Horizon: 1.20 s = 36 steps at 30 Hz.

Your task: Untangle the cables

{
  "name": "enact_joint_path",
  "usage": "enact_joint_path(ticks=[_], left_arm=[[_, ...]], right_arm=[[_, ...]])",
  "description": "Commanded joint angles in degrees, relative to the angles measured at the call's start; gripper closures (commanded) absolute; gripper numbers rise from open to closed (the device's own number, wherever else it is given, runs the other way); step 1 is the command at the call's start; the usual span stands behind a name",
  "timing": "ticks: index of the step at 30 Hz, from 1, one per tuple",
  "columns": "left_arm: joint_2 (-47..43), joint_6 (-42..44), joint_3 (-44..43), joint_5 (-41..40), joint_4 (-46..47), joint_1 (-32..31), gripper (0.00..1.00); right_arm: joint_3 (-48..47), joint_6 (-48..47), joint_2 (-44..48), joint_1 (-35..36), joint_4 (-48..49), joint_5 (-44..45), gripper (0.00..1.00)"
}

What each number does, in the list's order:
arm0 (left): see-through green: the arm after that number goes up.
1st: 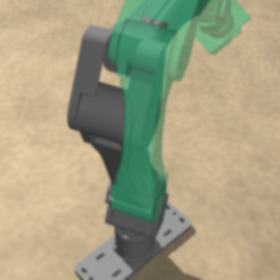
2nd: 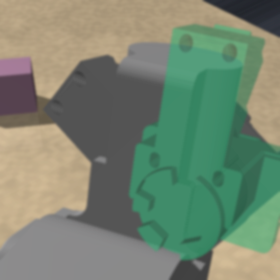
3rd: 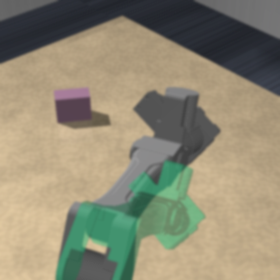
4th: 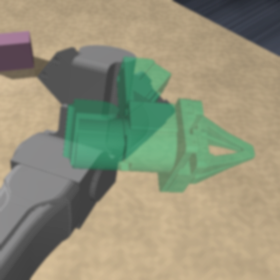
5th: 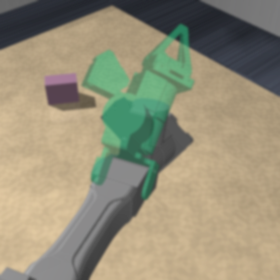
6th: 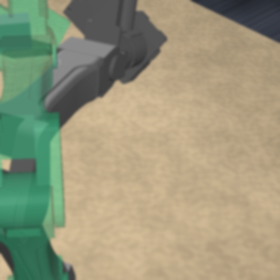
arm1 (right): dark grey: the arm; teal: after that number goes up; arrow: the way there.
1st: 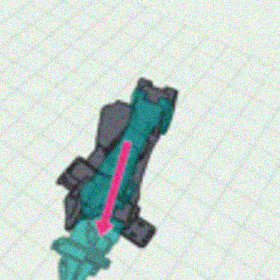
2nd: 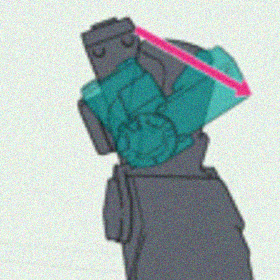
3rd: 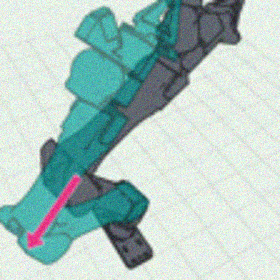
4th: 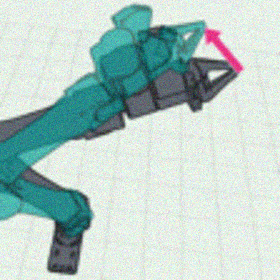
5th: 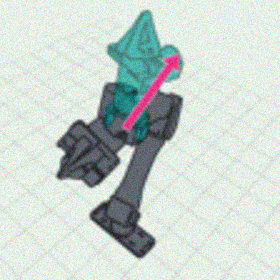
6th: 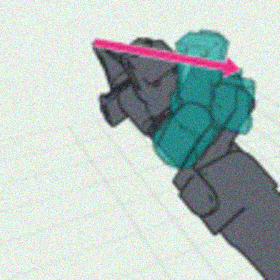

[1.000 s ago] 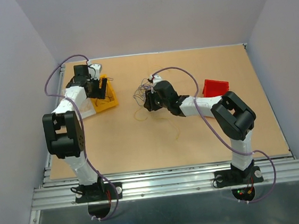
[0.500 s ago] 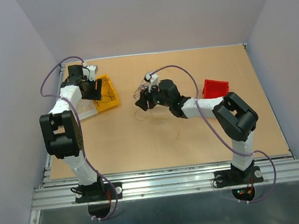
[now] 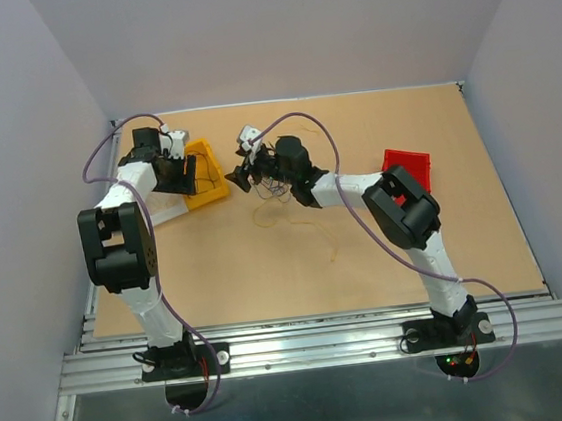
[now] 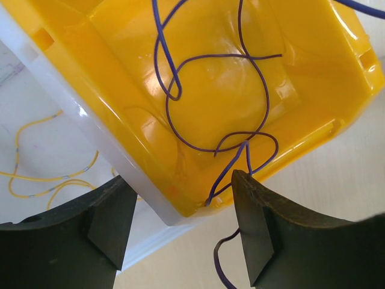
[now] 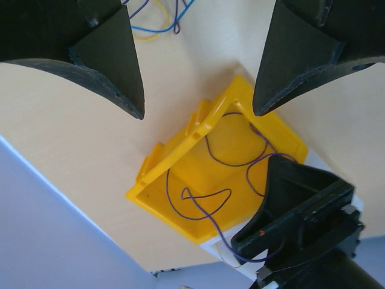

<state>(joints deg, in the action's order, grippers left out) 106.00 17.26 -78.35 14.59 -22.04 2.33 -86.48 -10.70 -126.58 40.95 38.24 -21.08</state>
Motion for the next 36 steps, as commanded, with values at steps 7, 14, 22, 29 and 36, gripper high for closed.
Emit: enact_joint_path(ticks=[7, 14, 22, 29, 36], left_arm=[[-5.0, 0.5, 2.4, -0.6, -0.2, -1.5, 0.27], [-5.6, 0.8, 2.9, -1.3, -0.3, -2.1, 0.26], [-5.8, 0.9, 3.9, -2.3, -0.1, -2.2, 0.27], [-6.7, 1.0, 5.0, -2.6, 0.4, -4.1, 0.27], [-11.2, 0.1, 5.7, -2.0, 1.4, -4.1, 0.26]], right_arm=[[-17.8, -9.5, -10.3, 0.4, 4.2, -3.9, 0.24], [-25.0, -7.3, -15.3, 0.4, 4.4, -7.0, 0.31], [-28.8, -3.4, -16.7, 1.1, 5.2, -9.1, 0.53], [-30.3, 0.0, -17.2, 1.2, 5.9, -10.1, 0.67], [-29.7, -0.1, -18.1, 1.2, 5.9, -6.2, 0.68]])
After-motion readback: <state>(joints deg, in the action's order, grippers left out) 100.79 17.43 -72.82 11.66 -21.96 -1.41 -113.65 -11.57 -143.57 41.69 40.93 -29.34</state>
